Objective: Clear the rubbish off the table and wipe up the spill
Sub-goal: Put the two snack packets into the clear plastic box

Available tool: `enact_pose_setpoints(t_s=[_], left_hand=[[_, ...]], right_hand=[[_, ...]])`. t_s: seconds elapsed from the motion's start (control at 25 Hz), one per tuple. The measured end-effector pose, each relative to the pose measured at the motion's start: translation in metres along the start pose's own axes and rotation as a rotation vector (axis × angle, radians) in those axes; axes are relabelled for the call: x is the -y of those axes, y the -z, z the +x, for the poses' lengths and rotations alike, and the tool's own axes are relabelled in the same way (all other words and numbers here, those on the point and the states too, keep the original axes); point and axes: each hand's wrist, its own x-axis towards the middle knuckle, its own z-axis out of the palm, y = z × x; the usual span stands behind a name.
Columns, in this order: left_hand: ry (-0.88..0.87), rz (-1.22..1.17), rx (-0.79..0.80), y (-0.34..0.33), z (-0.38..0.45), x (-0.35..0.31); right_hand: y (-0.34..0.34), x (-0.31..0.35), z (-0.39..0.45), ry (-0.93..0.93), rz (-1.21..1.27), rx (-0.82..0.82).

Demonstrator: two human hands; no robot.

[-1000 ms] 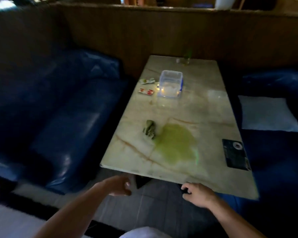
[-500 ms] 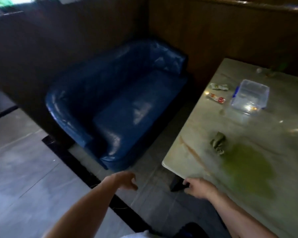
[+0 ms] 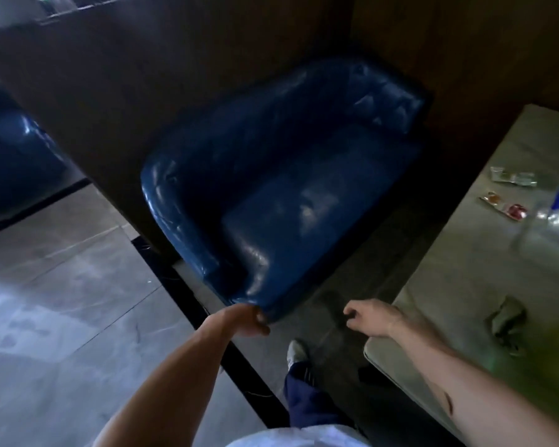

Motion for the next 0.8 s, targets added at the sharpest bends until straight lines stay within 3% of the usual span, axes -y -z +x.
enact_pose_setpoints(t_s=[0.36,0.8], left_hand=[[-0.027,0.094,0.087,0.132,0.110,-0.012],[-0.199,0.228,0.125,0.231,0.233,-0.075]], right_hand=[[0.076,-0.006,0.115,-0.010,0.128,0.035],[0.141,-0.061,0.153,-0.180,0.240,0.012]])
